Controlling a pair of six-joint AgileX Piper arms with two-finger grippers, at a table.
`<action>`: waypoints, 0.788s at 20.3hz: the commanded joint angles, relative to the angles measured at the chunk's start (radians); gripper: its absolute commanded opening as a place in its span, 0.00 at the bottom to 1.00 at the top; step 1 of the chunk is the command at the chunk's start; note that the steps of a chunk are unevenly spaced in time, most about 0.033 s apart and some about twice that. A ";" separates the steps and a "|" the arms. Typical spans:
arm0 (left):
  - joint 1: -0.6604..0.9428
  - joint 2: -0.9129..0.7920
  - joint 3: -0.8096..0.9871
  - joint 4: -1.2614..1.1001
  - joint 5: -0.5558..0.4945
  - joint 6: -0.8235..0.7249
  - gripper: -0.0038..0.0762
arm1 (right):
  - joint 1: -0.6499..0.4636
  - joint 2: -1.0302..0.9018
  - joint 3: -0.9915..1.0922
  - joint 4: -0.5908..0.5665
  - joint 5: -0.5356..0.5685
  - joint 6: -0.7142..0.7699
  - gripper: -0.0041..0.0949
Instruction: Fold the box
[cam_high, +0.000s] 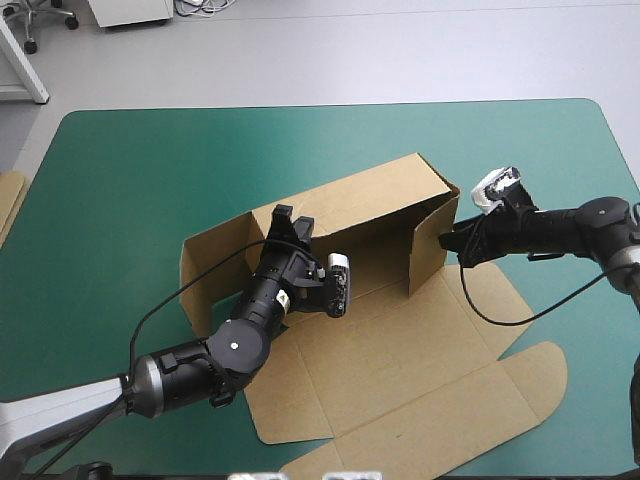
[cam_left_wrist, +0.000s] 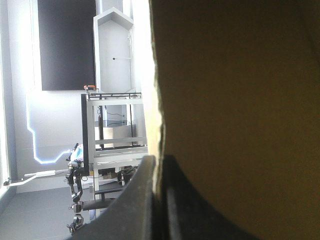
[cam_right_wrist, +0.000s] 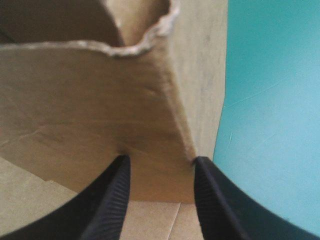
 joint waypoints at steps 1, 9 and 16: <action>-0.010 -0.027 -0.030 0.119 0.022 -0.019 0.04 | -0.003 -0.045 -0.022 0.069 0.008 -0.044 0.56; -0.010 -0.027 -0.030 0.119 0.015 -0.019 0.04 | 0.023 -0.008 -0.022 0.241 -0.063 -0.261 0.56; -0.010 -0.027 -0.030 0.119 0.021 -0.019 0.04 | 0.087 0.013 -0.022 0.297 -0.196 -0.350 0.56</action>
